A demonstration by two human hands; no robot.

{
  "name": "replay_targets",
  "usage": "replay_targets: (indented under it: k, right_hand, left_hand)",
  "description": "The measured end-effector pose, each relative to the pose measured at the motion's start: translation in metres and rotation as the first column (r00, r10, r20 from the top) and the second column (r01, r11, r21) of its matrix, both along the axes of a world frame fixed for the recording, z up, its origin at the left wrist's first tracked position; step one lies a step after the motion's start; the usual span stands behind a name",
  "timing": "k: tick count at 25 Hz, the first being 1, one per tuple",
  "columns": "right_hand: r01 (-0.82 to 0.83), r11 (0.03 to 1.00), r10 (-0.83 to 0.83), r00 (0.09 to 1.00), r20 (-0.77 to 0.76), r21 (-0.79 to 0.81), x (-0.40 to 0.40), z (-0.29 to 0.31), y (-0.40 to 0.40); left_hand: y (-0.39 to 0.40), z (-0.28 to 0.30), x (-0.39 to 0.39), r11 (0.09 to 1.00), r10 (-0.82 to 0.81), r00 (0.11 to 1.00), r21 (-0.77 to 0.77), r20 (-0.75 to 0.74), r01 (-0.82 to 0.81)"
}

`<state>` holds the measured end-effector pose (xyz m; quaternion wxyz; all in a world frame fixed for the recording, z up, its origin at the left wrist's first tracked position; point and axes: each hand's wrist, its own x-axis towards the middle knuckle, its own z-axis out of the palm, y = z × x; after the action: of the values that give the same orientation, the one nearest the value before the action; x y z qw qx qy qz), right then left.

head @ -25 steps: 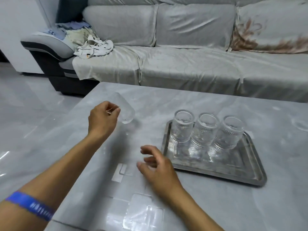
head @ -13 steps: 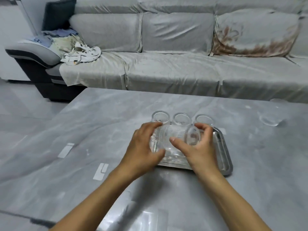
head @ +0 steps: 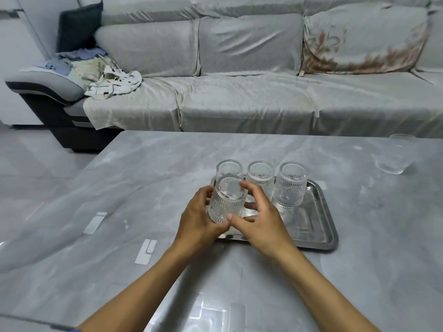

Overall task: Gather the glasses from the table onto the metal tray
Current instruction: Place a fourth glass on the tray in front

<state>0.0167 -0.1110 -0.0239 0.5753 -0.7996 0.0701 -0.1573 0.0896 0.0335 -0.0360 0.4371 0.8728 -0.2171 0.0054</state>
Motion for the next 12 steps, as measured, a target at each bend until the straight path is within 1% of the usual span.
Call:
replay_targets:
  k: [4,6,10,12]
  right_hand:
    - [-0.040,0.999,0.038,0.997,-0.066,-0.030,0.003,-0.015,-0.002]
    - [-0.064,0.996,0.060,0.996,-0.073,-0.061,0.004,-0.020,-0.003]
    - [-0.084,0.984,0.077,0.996,-0.049,-0.155,0.005,-0.026,0.000]
    - [-0.099,0.981,0.089,0.994,-0.066,-0.165,0.002,-0.027,-0.001]
  left_hand:
    - [0.003,-0.009,0.007,0.998,-0.023,0.995,0.050,-0.095,0.028]
    - [0.004,-0.012,0.009,0.997,-0.033,0.994,0.072,-0.104,0.041]
    - [0.003,-0.010,0.011,0.990,-0.028,0.997,0.132,-0.073,0.037]
    - [0.000,-0.003,0.009,0.992,-0.067,0.994,0.105,-0.091,0.076]
